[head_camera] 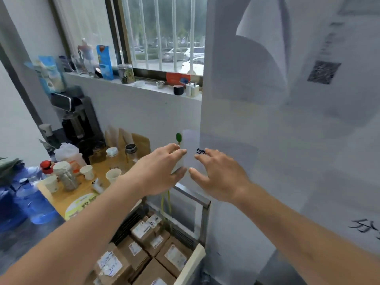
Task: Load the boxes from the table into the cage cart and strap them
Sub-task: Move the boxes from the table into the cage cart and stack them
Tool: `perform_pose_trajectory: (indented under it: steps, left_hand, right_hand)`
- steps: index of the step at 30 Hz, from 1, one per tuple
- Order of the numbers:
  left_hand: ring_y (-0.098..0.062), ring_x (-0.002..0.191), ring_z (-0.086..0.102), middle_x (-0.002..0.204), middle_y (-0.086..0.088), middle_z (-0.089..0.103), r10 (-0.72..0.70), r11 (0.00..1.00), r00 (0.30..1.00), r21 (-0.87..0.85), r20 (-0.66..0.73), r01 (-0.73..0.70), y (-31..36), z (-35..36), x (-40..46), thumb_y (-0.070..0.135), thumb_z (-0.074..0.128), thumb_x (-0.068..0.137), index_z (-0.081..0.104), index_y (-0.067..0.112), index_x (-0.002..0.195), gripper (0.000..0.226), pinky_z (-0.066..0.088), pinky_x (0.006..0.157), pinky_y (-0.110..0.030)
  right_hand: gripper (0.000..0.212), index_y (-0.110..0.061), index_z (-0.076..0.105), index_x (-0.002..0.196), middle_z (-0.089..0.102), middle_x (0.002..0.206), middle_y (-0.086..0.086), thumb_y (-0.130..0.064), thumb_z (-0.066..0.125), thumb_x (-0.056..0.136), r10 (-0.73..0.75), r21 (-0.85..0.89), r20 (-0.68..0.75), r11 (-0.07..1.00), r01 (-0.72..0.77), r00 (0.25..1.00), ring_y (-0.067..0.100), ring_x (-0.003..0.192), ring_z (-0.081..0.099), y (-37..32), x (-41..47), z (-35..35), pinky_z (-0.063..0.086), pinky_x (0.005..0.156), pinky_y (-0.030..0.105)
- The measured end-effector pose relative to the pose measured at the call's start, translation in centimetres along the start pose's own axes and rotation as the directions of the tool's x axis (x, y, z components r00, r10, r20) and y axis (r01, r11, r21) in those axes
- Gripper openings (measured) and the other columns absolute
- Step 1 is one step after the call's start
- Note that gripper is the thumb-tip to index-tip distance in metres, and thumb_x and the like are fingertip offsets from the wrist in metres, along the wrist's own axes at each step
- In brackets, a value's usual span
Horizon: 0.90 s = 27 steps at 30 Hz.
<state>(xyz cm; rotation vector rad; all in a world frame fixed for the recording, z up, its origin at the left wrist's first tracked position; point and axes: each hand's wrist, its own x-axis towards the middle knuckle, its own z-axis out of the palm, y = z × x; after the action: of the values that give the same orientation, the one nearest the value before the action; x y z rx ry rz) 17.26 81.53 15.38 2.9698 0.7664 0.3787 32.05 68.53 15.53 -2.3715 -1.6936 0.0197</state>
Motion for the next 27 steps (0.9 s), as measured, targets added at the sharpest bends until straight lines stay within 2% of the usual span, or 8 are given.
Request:
perform_pose_trajectory:
  steps: [4, 7, 10, 14, 18, 22, 27]
  left_hand:
    - [-0.017, 0.136, 0.050, 0.159, 0.009, 0.037, 0.164, 0.985, 0.986, -0.053, 0.014, -0.163, 2.2, 0.1, 3.5, 0.050, 0.047, 0.106, 0.033, 0.028, 0.161, 0.061, 0.047, 0.105, -0.032]
    - [-0.019, 0.134, 0.051, 0.158, 0.008, 0.039, 0.274, 0.960, 0.962, -0.071, 0.015, -0.272, 4.1, 0.6, 5.7, 0.051, 0.047, 0.105, 0.034, 0.029, 0.160, 0.060, 0.049, 0.104, -0.035]
    - [-0.019, 0.138, 0.047, 0.158, 0.010, 0.039, 0.393, 0.918, 0.919, -0.069, 0.032, -0.391, 6.3, 1.5, 7.5, 0.051, 0.047, 0.105, 0.034, 0.030, 0.159, 0.059, 0.049, 0.105, -0.038]
    - [-0.018, 0.143, 0.042, 0.161, 0.010, 0.034, 0.546, 0.837, 0.836, -0.080, 0.055, -0.541, 10.3, 2.8, 9.0, 0.050, 0.043, 0.107, 0.031, 0.030, 0.160, 0.058, 0.047, 0.106, -0.038]
    - [-0.020, 0.147, 0.037, 0.164, 0.009, 0.029, 0.648, 0.761, 0.756, -0.100, 0.090, -0.641, 15.3, 4.5, 10.0, 0.050, 0.039, 0.107, 0.028, 0.029, 0.161, 0.058, 0.044, 0.111, -0.042]
    - [-0.020, 0.147, 0.037, 0.165, 0.010, 0.026, 0.722, 0.691, 0.680, -0.114, 0.126, -0.714, 21.5, 6.4, 10.9, 0.052, 0.037, 0.107, 0.025, 0.032, 0.161, 0.060, 0.042, 0.113, -0.044]
    - [-0.020, 0.142, 0.042, 0.162, 0.009, 0.032, 0.804, 0.595, 0.586, -0.179, 0.106, -0.784, 30.6, 8.6, 11.7, 0.051, 0.039, 0.106, 0.031, 0.029, 0.160, 0.059, 0.047, 0.108, -0.042]
  right_hand:
    - [0.065, -0.030, 0.042, 0.156, 0.035, 0.165, 0.005, -0.065, 0.038, 0.102, 0.158, -0.006, -0.052, 0.987, -0.158, 0.986, 0.027, 0.152, 0.031, 2.3, -1.6, -1.1, 0.029, 0.122, 0.044]
    - [0.062, -0.027, 0.048, 0.151, 0.044, 0.158, 0.006, -0.063, 0.040, 0.102, 0.292, 0.022, -0.082, 0.956, -0.291, 0.953, 0.026, 0.145, 0.040, 3.5, -3.2, -1.5, 0.034, 0.119, 0.044]
    - [0.061, -0.026, 0.047, 0.152, 0.041, 0.159, 0.004, -0.062, 0.040, 0.103, 0.410, 0.045, -0.099, 0.912, -0.408, 0.907, 0.025, 0.147, 0.037, 4.4, -5.3, -1.6, 0.032, 0.119, 0.042]
    - [0.063, -0.029, 0.040, 0.157, 0.030, 0.167, 0.003, -0.063, 0.038, 0.104, 0.558, 0.063, -0.120, 0.829, -0.555, 0.821, 0.025, 0.152, 0.029, 6.5, -8.7, -1.5, 0.025, 0.122, 0.041]
    - [0.063, -0.030, 0.039, 0.158, 0.028, 0.168, 0.005, -0.062, 0.037, 0.104, 0.679, 0.068, -0.126, 0.733, -0.677, 0.723, 0.027, 0.154, 0.027, 9.3, -13.1, -1.5, 0.025, 0.122, 0.042]
    - [0.061, -0.028, 0.041, 0.156, 0.034, 0.165, 0.005, -0.060, 0.037, 0.105, 0.765, 0.059, -0.157, 0.639, -0.767, 0.625, 0.026, 0.150, 0.033, 12.6, -18.0, -2.0, 0.030, 0.119, 0.041]
    - [0.056, -0.025, 0.049, 0.151, 0.051, 0.149, 0.005, -0.056, 0.041, 0.104, 0.826, 0.045, -0.188, 0.548, -0.835, 0.532, 0.027, 0.137, 0.047, 17.8, -24.4, -2.6, 0.042, 0.107, 0.042]
